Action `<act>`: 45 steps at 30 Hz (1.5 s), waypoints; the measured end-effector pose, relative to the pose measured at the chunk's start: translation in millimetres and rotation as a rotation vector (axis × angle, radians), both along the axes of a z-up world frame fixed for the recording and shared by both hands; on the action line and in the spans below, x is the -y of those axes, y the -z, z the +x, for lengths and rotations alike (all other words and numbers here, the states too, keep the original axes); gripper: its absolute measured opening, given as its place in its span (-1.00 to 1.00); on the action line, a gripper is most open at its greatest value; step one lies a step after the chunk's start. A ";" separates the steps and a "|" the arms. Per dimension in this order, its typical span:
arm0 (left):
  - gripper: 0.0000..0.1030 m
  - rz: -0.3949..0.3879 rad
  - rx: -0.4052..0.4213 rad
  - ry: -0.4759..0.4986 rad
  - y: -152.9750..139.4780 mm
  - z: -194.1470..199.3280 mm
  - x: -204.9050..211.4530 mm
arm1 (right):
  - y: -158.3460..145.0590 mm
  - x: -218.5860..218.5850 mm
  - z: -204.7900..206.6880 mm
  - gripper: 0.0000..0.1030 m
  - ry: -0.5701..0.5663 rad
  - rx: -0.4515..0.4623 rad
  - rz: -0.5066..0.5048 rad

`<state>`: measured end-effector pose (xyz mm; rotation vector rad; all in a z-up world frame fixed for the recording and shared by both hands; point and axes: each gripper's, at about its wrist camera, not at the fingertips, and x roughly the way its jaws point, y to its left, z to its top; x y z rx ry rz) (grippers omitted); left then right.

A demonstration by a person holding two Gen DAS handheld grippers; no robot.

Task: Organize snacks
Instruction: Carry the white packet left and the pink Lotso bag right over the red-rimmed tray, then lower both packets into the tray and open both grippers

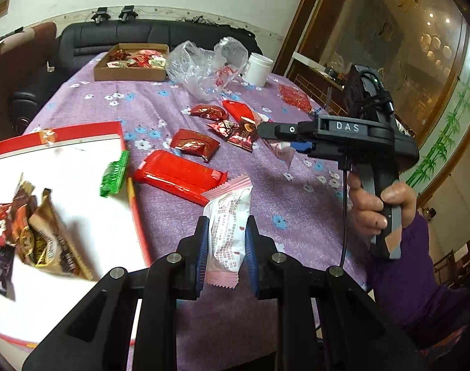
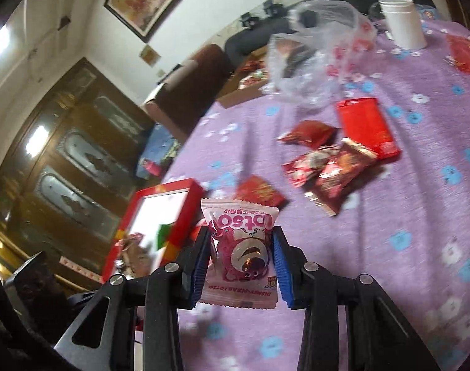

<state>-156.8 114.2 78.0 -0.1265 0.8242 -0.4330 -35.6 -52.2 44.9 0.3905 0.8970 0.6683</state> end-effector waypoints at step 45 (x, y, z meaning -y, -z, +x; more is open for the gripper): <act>-0.62 0.197 0.117 -0.526 -9.2 15.3 -158.5 | 1.1 -245.7 -31.2 -0.25 -0.405 0.168 -0.166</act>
